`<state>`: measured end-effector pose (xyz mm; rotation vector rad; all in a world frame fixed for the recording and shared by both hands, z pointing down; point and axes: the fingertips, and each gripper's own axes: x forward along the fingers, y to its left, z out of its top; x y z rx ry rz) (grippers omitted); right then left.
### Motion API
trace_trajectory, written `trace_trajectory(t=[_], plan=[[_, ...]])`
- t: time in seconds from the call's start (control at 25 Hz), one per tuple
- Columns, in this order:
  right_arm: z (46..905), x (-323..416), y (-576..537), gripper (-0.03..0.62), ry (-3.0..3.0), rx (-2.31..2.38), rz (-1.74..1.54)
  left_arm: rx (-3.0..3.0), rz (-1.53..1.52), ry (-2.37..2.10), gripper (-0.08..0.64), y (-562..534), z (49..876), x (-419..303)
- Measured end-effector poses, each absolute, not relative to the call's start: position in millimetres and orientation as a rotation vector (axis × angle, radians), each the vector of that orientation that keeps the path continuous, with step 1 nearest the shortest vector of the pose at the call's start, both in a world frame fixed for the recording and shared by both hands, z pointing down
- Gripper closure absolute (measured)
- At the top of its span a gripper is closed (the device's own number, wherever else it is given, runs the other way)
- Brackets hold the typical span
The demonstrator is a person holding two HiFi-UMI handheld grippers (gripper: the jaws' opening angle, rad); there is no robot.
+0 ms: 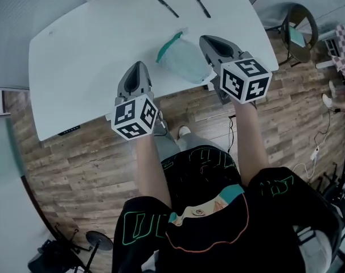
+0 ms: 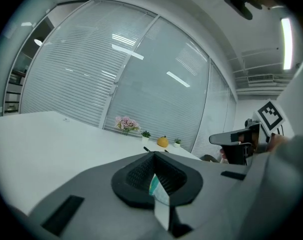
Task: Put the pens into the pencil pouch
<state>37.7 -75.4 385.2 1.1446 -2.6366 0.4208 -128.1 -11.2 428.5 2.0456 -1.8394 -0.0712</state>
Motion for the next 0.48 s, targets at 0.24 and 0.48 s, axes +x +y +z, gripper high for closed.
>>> trace_trajectory(t=[0.24, 0.48], plan=[[414, 4, -99, 0.591, -2.527, 1.006, 0.449, 2.004, -0.101, -1.801, 0.564, -37, 449, -149], [462, -13, -106, 0.591, -2.387, 0.831, 0.445, 1.956, -0.106, -1.776, 0.565, -43, 471, -156]])
